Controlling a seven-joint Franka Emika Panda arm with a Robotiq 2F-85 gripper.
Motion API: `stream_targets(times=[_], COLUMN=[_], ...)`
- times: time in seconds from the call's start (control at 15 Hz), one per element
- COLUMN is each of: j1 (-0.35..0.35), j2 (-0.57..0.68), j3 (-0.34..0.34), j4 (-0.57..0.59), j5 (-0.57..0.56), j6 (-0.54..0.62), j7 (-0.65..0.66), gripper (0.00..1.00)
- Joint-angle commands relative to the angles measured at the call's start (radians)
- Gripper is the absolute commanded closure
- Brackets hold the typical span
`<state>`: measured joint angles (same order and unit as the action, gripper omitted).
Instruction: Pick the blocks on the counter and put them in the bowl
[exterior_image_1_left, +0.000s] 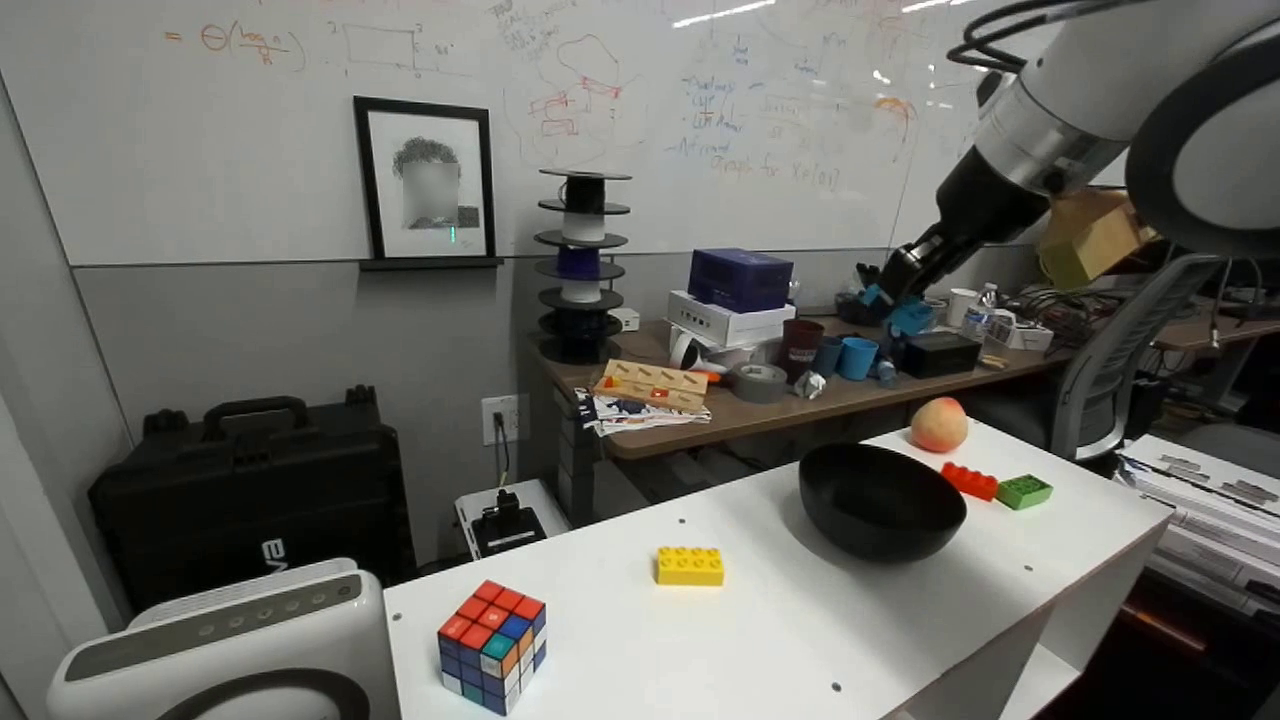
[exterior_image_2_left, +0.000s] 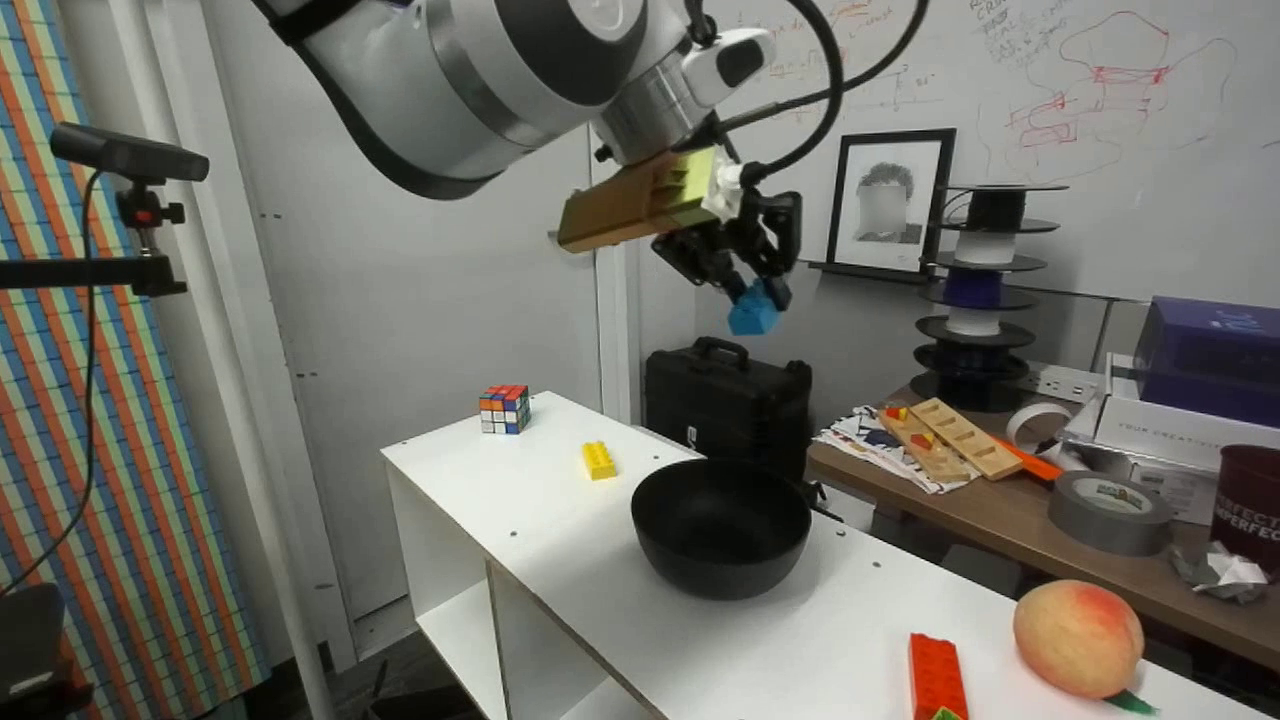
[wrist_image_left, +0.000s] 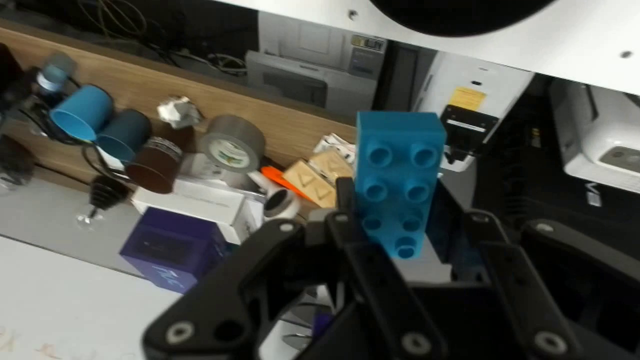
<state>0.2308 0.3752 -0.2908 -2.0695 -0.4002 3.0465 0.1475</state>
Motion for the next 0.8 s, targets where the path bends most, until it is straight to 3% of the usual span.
stream_targets(times=[0.0,0.33,0.67,0.73], j1=[0.057,-0.076,-0.082,-0.081], j2=[0.072,0.144,0.224,0.23], j3=[-0.098,0.089,0.097,0.097], j4=[0.04,0.04,0.096,0.102], j5=[-0.008,0.166,0.216,0.214], j6=[-0.024,-0.101,-0.102,-0.101], j7=[0.117,0.037,0.05,0.043], gripper=[0.88,0.88,0.85,0.45])
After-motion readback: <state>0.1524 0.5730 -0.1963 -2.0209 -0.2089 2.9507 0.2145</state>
